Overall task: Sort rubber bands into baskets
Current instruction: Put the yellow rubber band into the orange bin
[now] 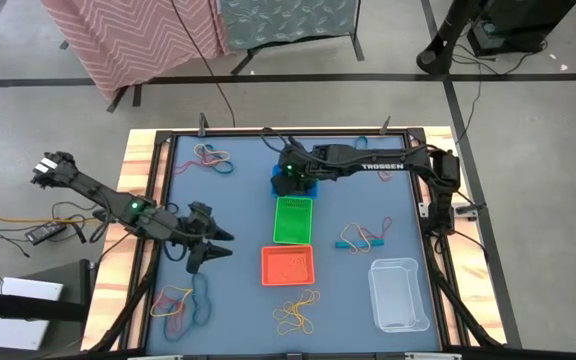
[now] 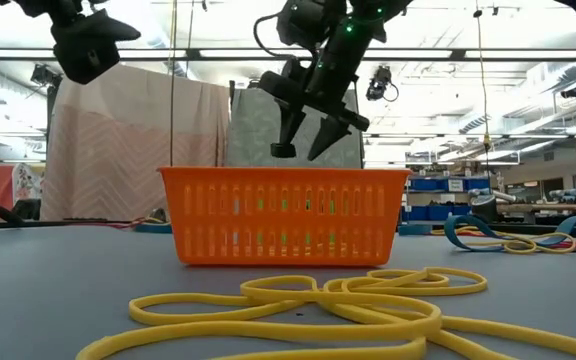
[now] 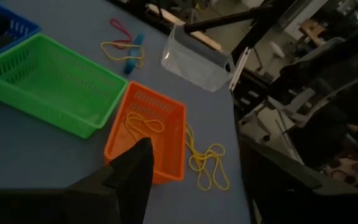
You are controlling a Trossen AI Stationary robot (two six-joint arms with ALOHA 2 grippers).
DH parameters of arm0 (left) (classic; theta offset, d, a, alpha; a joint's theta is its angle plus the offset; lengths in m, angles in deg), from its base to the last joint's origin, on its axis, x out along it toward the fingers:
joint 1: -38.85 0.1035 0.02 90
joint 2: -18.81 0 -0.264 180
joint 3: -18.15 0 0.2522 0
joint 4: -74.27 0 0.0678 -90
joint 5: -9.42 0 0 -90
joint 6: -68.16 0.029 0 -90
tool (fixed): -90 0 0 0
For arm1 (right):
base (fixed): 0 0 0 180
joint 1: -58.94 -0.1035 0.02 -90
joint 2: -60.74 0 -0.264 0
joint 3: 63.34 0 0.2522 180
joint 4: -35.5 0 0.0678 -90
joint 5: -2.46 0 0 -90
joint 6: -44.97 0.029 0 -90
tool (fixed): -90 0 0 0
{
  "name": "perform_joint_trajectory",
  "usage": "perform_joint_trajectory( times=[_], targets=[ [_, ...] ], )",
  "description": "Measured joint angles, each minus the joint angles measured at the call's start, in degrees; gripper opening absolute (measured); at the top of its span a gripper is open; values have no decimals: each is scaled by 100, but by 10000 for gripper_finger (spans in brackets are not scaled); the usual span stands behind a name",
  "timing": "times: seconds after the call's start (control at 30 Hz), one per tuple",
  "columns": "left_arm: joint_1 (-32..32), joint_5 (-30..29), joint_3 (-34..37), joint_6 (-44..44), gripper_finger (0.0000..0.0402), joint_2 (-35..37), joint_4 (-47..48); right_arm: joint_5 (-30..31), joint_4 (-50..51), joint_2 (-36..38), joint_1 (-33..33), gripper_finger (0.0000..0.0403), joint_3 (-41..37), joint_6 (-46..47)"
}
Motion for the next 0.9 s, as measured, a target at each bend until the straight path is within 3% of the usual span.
perform_joint_trajectory(
  times=[0.2,0.33,0.5,0.67,0.77,0.9],
  targets=[
    [0,-182,-2,0,241,0,127,20,1280,0,68,279,-1,1088],
    [0,-400,-2,105,241,0,151,317,1236,11,59,262,4,1453],
    [0,-448,-2,149,241,0,148,-123,2044,-260,102,239,-8,1937],
    [2,-544,-2,151,241,0,148,-5,1262,-350,-56,224,14,1891],
    [2,-748,-2,144,241,0,148,397,732,-387,-172,215,-5,2439],
    [34,-982,-2,149,241,-9,158,-29,671,-396,-33,209,13,2243]
  ],
)
